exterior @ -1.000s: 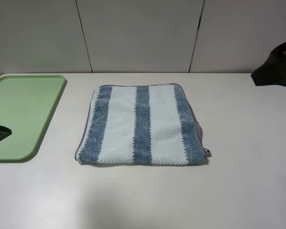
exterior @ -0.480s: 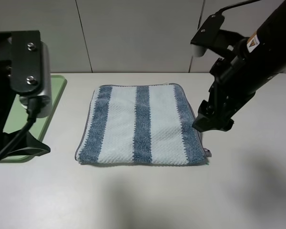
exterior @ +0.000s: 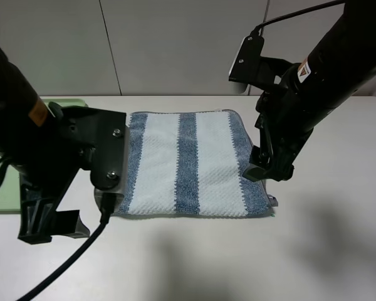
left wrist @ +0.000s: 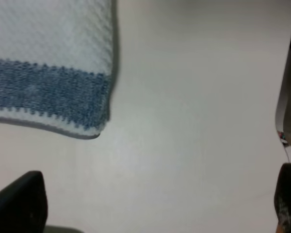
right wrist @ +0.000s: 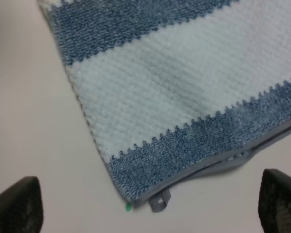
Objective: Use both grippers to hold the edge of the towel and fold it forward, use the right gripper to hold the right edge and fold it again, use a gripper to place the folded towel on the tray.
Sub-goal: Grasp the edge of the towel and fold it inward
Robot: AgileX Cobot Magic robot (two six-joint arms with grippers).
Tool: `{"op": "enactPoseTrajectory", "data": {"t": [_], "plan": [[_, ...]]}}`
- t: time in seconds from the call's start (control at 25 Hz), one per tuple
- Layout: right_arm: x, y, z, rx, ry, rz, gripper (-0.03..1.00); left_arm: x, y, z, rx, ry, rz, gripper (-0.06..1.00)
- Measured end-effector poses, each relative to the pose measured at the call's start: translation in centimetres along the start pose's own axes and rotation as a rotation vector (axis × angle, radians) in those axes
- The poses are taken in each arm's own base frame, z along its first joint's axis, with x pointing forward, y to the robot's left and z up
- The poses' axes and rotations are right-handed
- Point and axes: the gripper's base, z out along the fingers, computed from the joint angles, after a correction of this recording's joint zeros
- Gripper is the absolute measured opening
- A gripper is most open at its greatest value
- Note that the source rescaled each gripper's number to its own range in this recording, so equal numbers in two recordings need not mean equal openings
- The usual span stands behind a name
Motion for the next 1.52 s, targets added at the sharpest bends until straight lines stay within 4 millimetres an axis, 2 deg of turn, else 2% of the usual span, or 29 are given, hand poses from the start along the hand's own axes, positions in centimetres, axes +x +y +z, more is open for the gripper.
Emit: {"op": "enactPoseTrajectory", "data": {"t": [0.2,0.36,0.64,0.96,1.52], "plan": [[0.1,-0.5,1.3,0.021,0.046,-0.066,1.0,-0.5,0.8,2.2,-0.01,0.069,0.065,0.95],[0.2,-0.9,3.0,0.015,0.105,-0.104,1.0,-0.8,1.5,3.0,-0.051,0.075,0.099,0.95],[0.0,-1.3,5.6,0.004,0.138,-0.155,1.0,0.1,3.6,4.5,-0.064,0.061,0.033,0.95],[0.0,-1.4,8.0,-0.026,0.156,-0.208,1.0,-0.3,4.5,6.2,-0.039,0.005,0.028,0.94],[-0.4,-1.5,9.0,-0.028,0.118,-0.226,1.0,-0.9,5.2,10.8,-0.015,0.023,0.041,0.94]]}}
